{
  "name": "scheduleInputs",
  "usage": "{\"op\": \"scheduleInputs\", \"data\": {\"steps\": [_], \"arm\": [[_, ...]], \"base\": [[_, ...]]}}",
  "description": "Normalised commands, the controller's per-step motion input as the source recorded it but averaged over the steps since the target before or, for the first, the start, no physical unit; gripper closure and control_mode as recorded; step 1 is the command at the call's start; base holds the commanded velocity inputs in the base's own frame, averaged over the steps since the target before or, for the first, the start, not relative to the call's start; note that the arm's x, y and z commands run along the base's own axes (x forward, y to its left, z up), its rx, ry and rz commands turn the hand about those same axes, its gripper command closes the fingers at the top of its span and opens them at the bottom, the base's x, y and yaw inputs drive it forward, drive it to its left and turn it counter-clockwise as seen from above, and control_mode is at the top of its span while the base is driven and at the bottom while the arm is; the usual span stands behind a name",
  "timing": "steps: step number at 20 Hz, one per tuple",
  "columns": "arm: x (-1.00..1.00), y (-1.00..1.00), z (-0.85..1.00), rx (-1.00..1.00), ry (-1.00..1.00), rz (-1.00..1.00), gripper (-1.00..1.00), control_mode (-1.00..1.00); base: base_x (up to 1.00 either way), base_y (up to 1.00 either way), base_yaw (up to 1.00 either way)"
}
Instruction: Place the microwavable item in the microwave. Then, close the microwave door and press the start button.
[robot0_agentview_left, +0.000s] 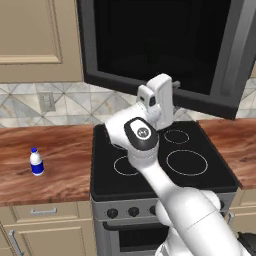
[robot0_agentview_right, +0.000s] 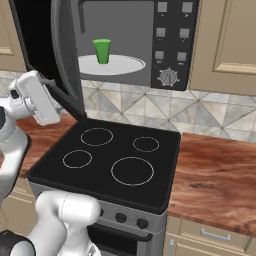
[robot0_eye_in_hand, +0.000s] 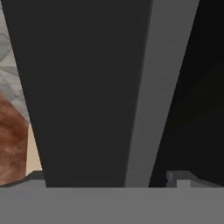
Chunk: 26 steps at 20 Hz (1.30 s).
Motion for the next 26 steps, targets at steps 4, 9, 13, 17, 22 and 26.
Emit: {"op": "scheduleInputs", "data": {"steps": [4, 9, 13, 17, 22, 26], "arm": [[0.31, -0.53, 0.54, 0.2, 0.09, 0.0, -1.0, -1.0], [0.39, -0.44, 0.52, 0.19, 0.11, 0.0, -1.0, -1.0], [0.38, -0.42, 0.29, 0.18, 0.05, 0.0, -1.0, -1.0], [0.45, -0.48, 0.08, 0.18, 0.0, 0.05, -1.0, -1.0], [0.4, -0.45, 0.0, 0.14, 0.0, 0.16, -1.0, -1.0], [0.33, -0.34, 0.0, 0.13, -0.02, 0.25, -1.0, -1.0]], "base": [[0.0, 0.0, 0.0], [0.0, 0.0, 0.0], [0.0, 0.0, 0.0], [0.0, 0.0, 0.0], [0.0, 0.0, 0.0], [0.0, 0.0, 0.0]]}}
